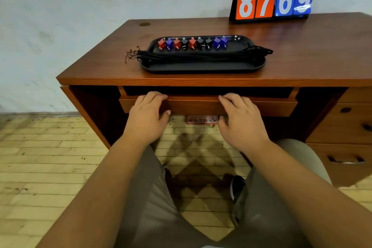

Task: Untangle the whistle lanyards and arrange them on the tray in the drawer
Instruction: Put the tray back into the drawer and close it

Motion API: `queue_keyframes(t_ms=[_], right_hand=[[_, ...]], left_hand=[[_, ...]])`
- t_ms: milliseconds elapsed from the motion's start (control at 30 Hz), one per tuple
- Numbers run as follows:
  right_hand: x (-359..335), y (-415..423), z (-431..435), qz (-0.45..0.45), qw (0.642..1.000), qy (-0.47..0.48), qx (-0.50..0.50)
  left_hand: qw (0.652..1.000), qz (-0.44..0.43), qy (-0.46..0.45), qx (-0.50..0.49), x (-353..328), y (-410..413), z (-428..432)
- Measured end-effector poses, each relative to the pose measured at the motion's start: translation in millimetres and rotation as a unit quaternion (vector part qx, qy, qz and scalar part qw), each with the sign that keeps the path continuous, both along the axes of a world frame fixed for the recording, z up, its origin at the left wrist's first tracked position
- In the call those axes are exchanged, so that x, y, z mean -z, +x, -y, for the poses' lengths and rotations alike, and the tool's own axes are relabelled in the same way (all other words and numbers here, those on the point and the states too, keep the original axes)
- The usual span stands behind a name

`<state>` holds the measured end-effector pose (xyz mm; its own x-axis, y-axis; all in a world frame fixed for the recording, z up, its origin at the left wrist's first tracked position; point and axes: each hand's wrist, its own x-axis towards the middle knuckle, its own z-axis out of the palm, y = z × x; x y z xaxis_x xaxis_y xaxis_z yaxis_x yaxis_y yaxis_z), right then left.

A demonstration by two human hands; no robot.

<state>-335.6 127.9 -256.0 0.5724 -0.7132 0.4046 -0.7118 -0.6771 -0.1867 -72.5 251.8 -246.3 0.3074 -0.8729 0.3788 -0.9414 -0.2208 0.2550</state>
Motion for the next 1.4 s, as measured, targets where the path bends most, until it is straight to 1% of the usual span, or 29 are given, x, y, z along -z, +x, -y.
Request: queue_keyframes(t_ms=[200, 300, 367, 433, 500, 600, 700, 800, 867, 967, 1100, 1167, 1233, 1300, 1400], right_hand=[[-13.8, -3.6, -16.8, 0.008, 1.000, -0.009, 0.011], [-17.9, -14.3, -27.9, 0.034, 0.999, 0.010, -0.005], [-21.9, -23.4, -32.5, 0.066, 0.996, 0.047, -0.025], [-26.5, -31.3, -36.2, 0.094, 0.989, 0.107, -0.040], [-28.9, -36.3, -44.4, 0.112, 0.982, 0.146, -0.047], [-29.6, -40.8, -59.1, 0.147, 0.975, 0.162, -0.042], [-33.6, -43.6, -65.9, 0.130, 0.973, 0.184, -0.041], [-41.1, -44.7, -66.1, 0.117, 0.973, 0.191, -0.049], [-47.6, -44.9, -62.6, 0.132, 0.974, 0.175, -0.047], [-64.2, -41.4, -52.2, 0.190, 0.968, 0.160, -0.027], [-95.9, -32.8, -24.9, 0.311, 0.934, 0.174, 0.035], [-107.6, -28.4, -4.8, 0.340, 0.924, 0.162, 0.064], [-115.6, -25.8, 18.4, 0.337, 0.926, 0.143, 0.090], [-122.2, -24.1, 41.0, 0.320, 0.929, 0.142, 0.123], [-129.7, -20.6, 68.3, 0.291, 0.919, 0.195, 0.180]], left_hand=[[1.000, -0.012, 0.013, 0.003, -13.9, -6.5, -15.8], [1.000, 0.001, 0.019, 0.018, -20.9, -10.7, -33.9], [1.000, 0.002, 0.015, 0.017, -24.7, -14.8, -44.2], [1.000, -0.016, 0.021, 0.012, -29.0, -19.9, -48.1], [0.998, -0.053, 0.037, 0.006, -31.8, -25.8, -49.3], [0.995, -0.086, 0.050, -0.031, -33.4, -35.5, -53.1], [0.992, -0.090, 0.055, -0.064, -32.5, -41.1, -57.0], [0.990, -0.117, 0.044, -0.060, -36.5, -42.7, -58.3], [0.986, -0.156, 0.028, -0.052, -44.3, -44.0, -56.6], [0.977, -0.205, -0.011, -0.053, -63.3, -42.2, -48.3], [0.967, -0.217, -0.110, -0.082, -96.3, -24.0, -27.0], [0.959, -0.216, -0.148, -0.108, -112.2, -10.3, -13.9], [0.957, -0.204, -0.150, -0.143, -123.0, 5.4, 4.1], [0.952, -0.208, -0.119, -0.191, -128.1, 20.4, 25.5], [0.948, -0.226, -0.073, -0.212, -123.3, 32.2, 50.5]])
